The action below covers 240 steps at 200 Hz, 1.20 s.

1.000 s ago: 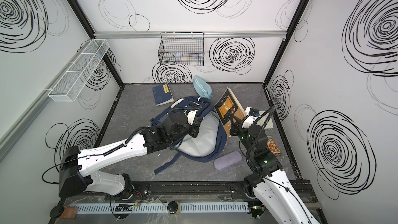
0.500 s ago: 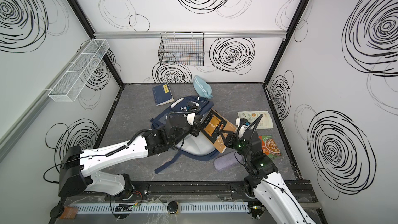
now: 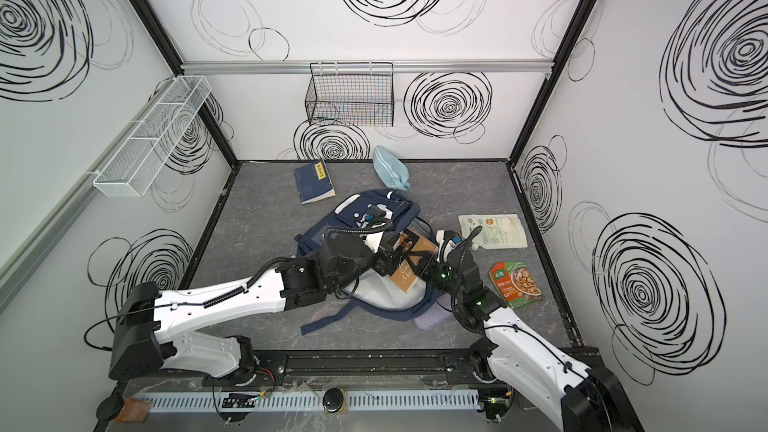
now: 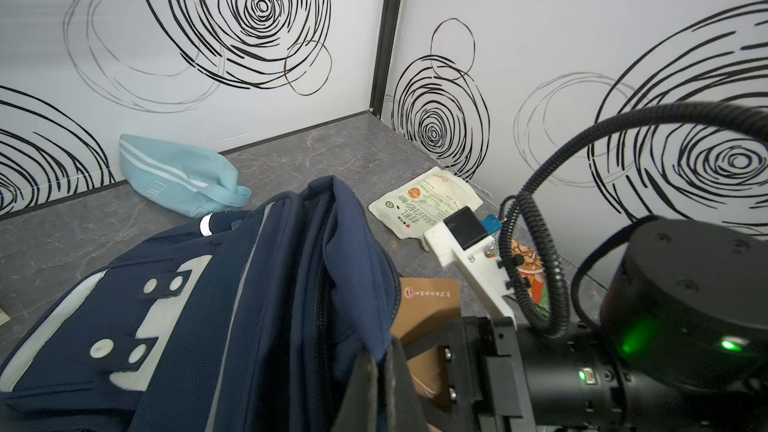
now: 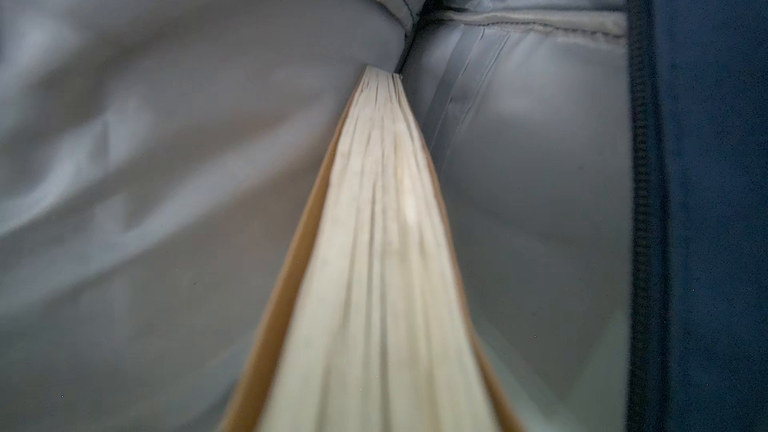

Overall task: Pack the student bag
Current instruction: 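Lower the paperback into the open backpack with the right gripper while left holds it open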

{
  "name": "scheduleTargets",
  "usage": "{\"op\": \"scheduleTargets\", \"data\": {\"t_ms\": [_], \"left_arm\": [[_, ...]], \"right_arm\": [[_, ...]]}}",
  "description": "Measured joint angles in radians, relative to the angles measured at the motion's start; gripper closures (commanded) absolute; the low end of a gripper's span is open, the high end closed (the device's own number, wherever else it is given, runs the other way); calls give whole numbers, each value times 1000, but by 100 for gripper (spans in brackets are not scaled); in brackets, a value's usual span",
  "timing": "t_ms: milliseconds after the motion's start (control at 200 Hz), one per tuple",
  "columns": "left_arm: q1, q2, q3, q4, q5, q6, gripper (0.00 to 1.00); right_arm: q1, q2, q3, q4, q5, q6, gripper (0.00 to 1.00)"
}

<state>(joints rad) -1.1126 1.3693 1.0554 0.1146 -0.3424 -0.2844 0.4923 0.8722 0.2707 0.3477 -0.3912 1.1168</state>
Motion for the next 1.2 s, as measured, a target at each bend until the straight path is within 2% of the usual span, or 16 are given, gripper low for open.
{"op": "scheduleTargets", "data": {"t_ms": [195, 495, 595, 720, 1101, 1201], "left_arm": [[0, -18, 0, -1, 0, 0, 100], [0, -31, 1, -1, 14, 1, 100], [0, -33, 5, -2, 32, 4, 100], [0, -34, 22, -9, 58, 8, 100], [-2, -38, 34, -18, 125, 7, 100], [-2, -38, 34, -21, 137, 7, 100]], "right_arm": [[6, 185, 66, 108, 39, 25, 100], [47, 429, 178, 238, 32, 40, 100], [64, 469, 188, 260, 43, 48, 100], [72, 497, 189, 287, 64, 51, 95], [72, 630, 215, 364, 60, 54, 94], [72, 661, 227, 385, 62, 58, 84]]}}
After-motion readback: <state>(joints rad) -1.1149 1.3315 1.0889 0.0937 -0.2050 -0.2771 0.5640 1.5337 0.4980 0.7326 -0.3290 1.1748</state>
